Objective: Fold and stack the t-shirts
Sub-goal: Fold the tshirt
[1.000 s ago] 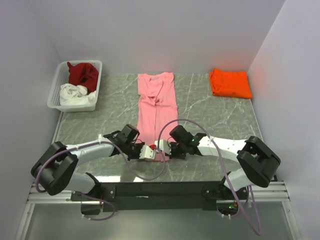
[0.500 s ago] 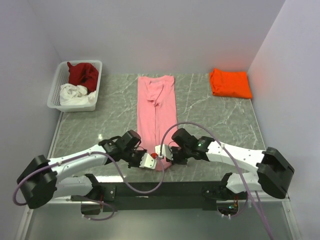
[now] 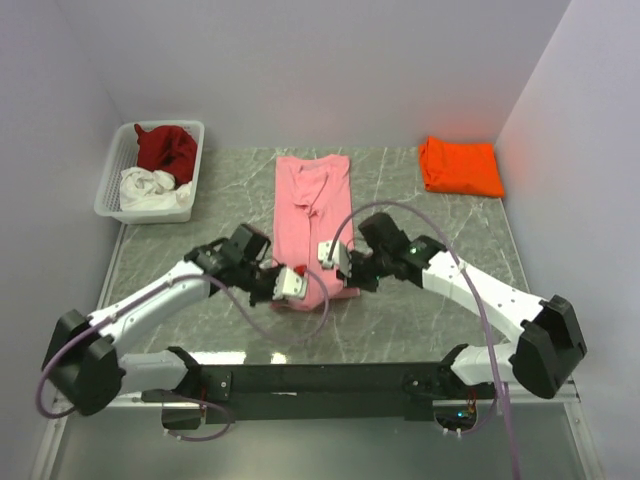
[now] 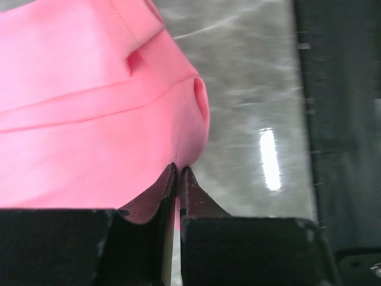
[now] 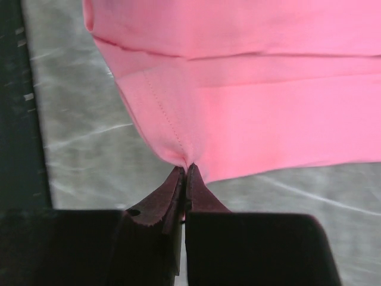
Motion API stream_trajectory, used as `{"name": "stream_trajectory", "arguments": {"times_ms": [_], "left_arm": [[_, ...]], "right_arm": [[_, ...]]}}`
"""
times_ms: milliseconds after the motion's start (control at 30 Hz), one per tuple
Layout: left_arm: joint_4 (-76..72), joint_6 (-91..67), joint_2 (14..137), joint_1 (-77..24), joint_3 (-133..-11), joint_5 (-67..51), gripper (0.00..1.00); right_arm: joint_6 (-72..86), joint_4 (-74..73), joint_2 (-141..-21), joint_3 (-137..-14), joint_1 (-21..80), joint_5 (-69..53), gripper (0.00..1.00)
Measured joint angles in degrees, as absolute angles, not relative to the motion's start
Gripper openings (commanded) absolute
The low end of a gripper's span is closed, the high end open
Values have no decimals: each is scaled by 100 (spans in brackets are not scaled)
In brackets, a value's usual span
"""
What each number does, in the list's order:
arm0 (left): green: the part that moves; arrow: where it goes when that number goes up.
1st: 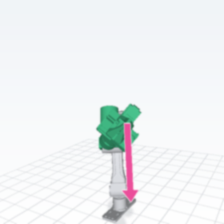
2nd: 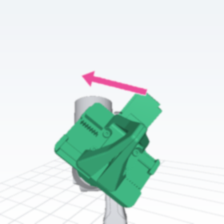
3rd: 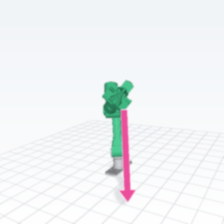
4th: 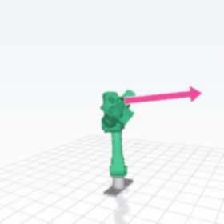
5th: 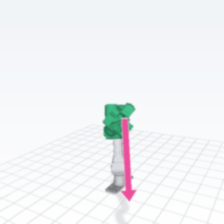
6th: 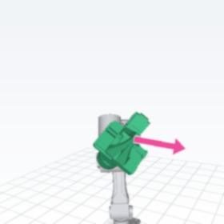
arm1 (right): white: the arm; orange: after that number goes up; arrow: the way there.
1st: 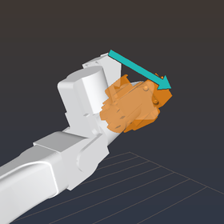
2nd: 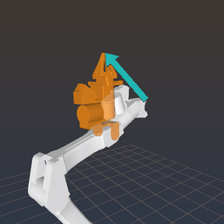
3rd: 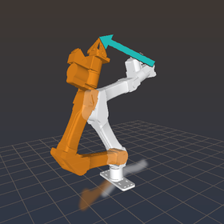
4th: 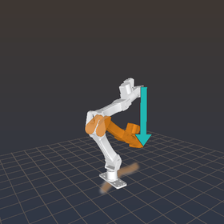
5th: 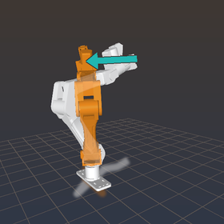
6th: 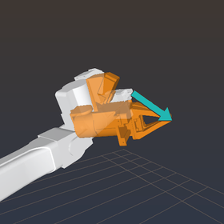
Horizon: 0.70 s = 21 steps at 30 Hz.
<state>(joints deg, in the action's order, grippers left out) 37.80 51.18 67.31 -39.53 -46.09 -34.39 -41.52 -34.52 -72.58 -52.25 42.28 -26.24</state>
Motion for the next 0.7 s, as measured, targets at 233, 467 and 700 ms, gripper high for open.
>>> {"name": "stream_trajectory", "arguments": {"times_ms": [233,467,700], "left_arm": [[4230,5822,8296,-2768,-6114,-3804,0],[4556,6346,10294,-1881,-8147,-3964,0],[4915,6678,11996,-1518,-10066,-3997,0]], "right_arm": [[-4847,-3575,-8582,-6702,3321,-2797,0],[-5273,-3767,-10160,-8090,2709,-2805,0],[-5411,-3979,-11434,-9625,2416,-2764,0]]}}
